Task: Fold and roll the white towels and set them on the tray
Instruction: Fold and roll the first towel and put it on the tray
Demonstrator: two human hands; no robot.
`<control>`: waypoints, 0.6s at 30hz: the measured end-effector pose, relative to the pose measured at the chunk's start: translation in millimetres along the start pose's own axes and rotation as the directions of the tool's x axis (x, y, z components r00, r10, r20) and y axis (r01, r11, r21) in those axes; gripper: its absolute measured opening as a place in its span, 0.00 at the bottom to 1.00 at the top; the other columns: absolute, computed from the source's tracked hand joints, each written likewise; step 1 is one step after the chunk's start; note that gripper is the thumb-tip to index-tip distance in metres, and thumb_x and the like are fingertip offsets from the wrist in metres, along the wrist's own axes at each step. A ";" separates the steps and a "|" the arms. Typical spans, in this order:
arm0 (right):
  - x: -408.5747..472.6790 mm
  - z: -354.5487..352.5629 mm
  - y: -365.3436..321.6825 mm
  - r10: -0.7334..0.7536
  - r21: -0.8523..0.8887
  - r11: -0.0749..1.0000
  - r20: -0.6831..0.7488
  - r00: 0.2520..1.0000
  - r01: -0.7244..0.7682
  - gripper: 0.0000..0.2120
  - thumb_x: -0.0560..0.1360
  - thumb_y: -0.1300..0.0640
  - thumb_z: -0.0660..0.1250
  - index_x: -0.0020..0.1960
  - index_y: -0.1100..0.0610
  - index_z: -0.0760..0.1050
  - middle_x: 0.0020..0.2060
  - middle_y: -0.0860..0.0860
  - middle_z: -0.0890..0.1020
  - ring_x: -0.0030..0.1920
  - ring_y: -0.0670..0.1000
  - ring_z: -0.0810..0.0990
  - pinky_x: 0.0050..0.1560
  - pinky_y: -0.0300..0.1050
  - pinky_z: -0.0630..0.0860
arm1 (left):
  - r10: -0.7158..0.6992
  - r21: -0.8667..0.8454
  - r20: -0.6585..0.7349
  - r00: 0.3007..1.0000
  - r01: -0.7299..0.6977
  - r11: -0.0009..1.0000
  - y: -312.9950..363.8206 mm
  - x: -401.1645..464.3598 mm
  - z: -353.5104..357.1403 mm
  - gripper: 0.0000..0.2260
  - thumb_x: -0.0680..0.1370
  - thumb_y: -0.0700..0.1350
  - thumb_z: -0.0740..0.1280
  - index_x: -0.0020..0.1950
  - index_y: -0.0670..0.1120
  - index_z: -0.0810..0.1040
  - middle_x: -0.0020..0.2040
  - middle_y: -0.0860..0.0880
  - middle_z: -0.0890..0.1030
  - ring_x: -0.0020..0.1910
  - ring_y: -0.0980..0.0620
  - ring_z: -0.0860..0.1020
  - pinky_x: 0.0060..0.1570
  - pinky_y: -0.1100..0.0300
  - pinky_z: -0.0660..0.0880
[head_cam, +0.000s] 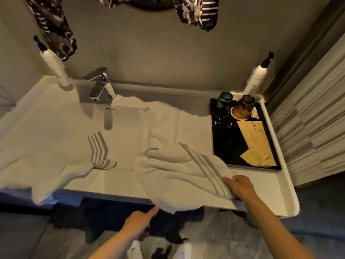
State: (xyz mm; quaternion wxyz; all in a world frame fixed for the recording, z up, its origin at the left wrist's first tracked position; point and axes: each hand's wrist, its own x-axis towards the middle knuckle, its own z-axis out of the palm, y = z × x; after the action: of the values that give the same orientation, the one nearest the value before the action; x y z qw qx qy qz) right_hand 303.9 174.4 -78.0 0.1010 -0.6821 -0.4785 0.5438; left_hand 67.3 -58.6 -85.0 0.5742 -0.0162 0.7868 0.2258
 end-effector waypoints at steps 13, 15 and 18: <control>-22.9 31.5 -11.1 0.032 0.376 0.923 0.140 0.990 -0.083 0.09 0.77 0.56 0.69 0.56 0.57 0.76 0.46 0.55 0.82 0.46 0.58 0.81 0.44 0.50 0.78 | -0.007 -0.493 0.246 0.969 0.131 0.860 -7.5 13.4 20.4 0.32 0.73 0.43 0.76 0.74 0.43 0.67 0.72 0.40 0.68 0.70 0.40 0.70 0.67 0.48 0.69; -21.3 36.3 -8.4 0.061 0.369 0.923 0.138 0.989 -0.109 0.12 0.75 0.55 0.71 0.55 0.59 0.77 0.47 0.58 0.83 0.48 0.60 0.81 0.48 0.57 0.80 | 0.069 -0.503 0.318 0.946 0.106 0.858 -3.5 19.1 28.5 0.31 0.73 0.44 0.76 0.73 0.46 0.68 0.73 0.45 0.68 0.74 0.44 0.66 0.73 0.48 0.63; -17.0 31.7 -4.5 0.078 0.339 0.934 0.126 0.989 -0.116 0.15 0.73 0.53 0.73 0.56 0.60 0.78 0.51 0.61 0.83 0.52 0.63 0.81 0.55 0.63 0.79 | 0.111 -0.534 0.291 0.950 0.065 0.843 -1.9 26.3 33.0 0.24 0.75 0.47 0.74 0.69 0.46 0.73 0.66 0.46 0.77 0.65 0.46 0.74 0.70 0.48 0.67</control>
State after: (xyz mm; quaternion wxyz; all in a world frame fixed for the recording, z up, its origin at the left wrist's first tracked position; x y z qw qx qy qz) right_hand 275.8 151.6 -76.4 0.1656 -0.6455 -0.3462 0.6603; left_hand 88.5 -41.9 -117.5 0.6603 -0.1310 0.5916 0.4438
